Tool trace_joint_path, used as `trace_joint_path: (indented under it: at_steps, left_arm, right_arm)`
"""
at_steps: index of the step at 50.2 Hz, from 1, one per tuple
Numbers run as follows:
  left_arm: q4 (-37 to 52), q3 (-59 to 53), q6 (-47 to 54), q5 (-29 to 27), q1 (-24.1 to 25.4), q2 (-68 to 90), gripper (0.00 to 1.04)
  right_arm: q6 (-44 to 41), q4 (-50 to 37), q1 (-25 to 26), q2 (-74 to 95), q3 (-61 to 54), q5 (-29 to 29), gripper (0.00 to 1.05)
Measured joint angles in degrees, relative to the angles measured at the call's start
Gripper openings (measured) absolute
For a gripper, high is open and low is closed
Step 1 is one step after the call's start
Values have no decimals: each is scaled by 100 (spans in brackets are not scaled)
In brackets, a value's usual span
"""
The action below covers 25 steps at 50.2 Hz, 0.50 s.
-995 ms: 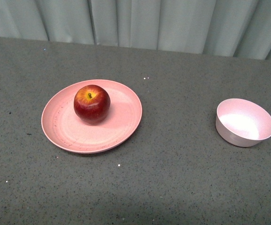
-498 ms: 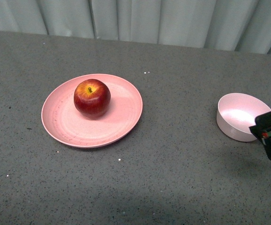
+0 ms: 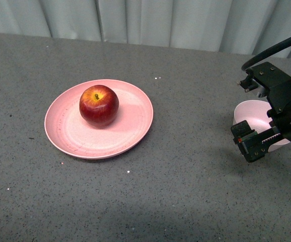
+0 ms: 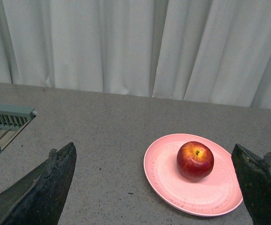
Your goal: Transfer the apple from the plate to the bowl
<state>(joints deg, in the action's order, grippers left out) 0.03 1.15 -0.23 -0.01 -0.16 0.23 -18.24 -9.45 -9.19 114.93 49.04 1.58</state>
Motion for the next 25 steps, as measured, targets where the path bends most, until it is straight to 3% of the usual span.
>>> trace_joint_path:
  at_steps: [10, 18, 25]
  left_arm:
    - [0, 0, 0, 0, 0, 0, 98]
    - [0, 0, 0, 0, 0, 0, 98]
    - [0, 0, 0, 0, 0, 0, 98]
  right_arm:
    - [2, 192, -20, 315, 319, 26, 49]
    - [11, 214, -17, 321, 363, 37, 30]
    - [17, 214, -17, 321, 365, 116, 5]
